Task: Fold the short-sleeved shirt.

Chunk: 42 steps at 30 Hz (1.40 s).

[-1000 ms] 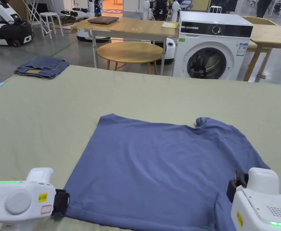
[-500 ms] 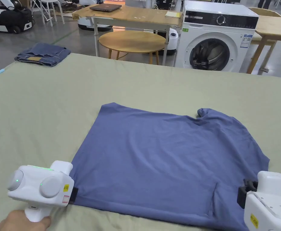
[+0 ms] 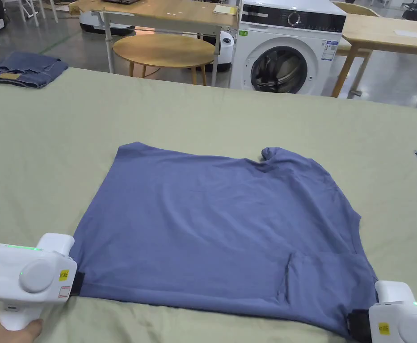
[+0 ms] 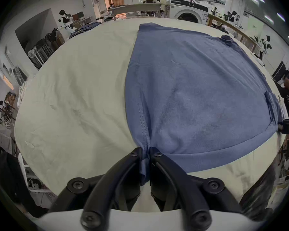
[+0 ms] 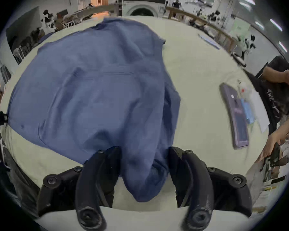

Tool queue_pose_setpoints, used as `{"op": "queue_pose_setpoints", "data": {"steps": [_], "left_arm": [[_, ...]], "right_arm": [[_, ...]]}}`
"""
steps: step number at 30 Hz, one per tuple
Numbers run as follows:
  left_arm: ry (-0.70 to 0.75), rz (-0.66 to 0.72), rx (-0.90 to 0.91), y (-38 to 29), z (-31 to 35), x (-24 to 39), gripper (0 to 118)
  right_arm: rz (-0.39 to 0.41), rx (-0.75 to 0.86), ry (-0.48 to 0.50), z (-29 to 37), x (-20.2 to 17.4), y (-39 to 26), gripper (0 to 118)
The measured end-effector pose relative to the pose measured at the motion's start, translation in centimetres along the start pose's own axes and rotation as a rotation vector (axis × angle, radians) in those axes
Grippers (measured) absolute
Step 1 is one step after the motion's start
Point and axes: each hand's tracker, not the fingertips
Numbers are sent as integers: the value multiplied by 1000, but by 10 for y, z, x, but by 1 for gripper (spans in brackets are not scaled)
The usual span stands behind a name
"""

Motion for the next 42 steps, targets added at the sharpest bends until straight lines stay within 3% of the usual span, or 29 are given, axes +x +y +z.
{"op": "queue_pose_setpoints", "data": {"steps": [1,2,3,4,5,7,11,20,26,31,42], "left_arm": [[0,-2,1,0,0,0,3],[-1,-2,2,0,0,-1,3],[-2,0,3,0,1,-1,3],[-5,2,3,0,2,-1,3],[-8,3,4,0,2,-2,3],[-17,10,19,0,7,-5,3],[-63,60,64,5,22,-14,3],[-127,58,205,74,34,-25,2],[-133,90,264,129,12,-34,2],[-131,115,208,162,-21,-35,2],[-124,147,125,189,-64,-31,2]], "right_arm": [[-8,34,-6,3,-1,-1,50],[3,35,-3,6,-2,1,33],[14,33,27,7,-3,4,5],[0,42,106,8,-4,7,5],[-36,47,124,10,-6,8,5],[60,49,39,14,-13,13,5],[-3,143,80,41,-10,26,5],[-31,278,83,68,-11,97,5],[-74,292,81,41,-12,154,5],[-111,245,120,-1,-14,196,5],[-131,150,116,-69,-19,227,9]]}}
